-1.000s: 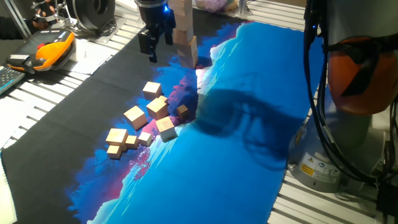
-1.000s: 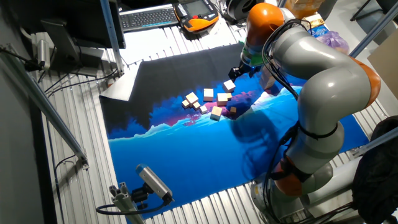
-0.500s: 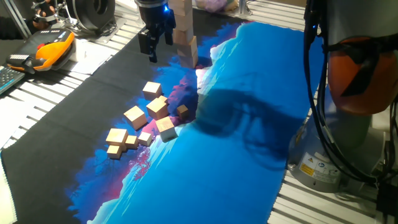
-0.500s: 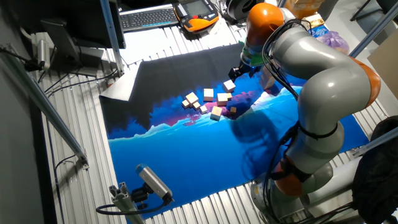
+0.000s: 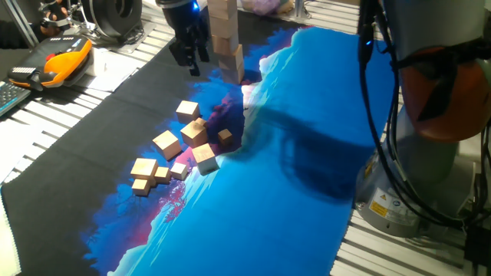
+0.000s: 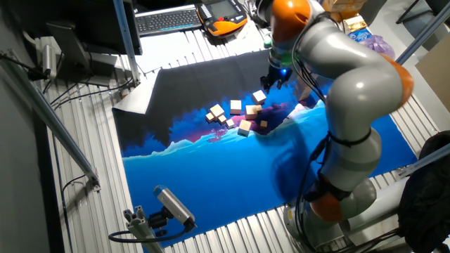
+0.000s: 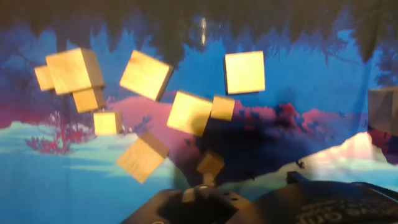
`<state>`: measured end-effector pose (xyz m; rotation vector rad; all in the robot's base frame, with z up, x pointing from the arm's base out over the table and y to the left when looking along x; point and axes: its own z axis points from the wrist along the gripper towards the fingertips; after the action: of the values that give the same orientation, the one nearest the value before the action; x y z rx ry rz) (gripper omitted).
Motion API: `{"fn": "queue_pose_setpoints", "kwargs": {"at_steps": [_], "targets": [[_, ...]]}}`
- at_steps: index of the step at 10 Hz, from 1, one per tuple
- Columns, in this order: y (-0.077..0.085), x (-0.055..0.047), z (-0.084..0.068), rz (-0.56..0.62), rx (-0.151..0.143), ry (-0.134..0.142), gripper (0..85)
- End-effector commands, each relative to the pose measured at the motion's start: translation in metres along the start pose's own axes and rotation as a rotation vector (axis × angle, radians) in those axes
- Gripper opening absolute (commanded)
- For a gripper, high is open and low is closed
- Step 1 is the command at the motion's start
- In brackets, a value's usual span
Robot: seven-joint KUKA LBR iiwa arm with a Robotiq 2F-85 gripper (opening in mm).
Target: Stack the blocks in a vertical line of five
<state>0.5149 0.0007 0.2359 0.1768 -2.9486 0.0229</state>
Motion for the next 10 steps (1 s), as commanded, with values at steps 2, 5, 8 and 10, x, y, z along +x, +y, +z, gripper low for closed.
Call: {"fn": "queue_pose_setpoints", "kwargs": {"at_steps": [2, 5, 8, 10], "targets": [[0.0000, 0.0001, 0.0002, 0.000, -0.001, 0.006, 0.0], [0.0000, 0.0000, 0.0001, 0.019, 0.002, 0.007, 0.0], [0.0000, 0.0000, 0.0001, 0.021, 0.002, 0.007, 0.0], [0.0000, 0.0000, 0.0001, 0.001, 0.000, 0.007, 0.0]]}}
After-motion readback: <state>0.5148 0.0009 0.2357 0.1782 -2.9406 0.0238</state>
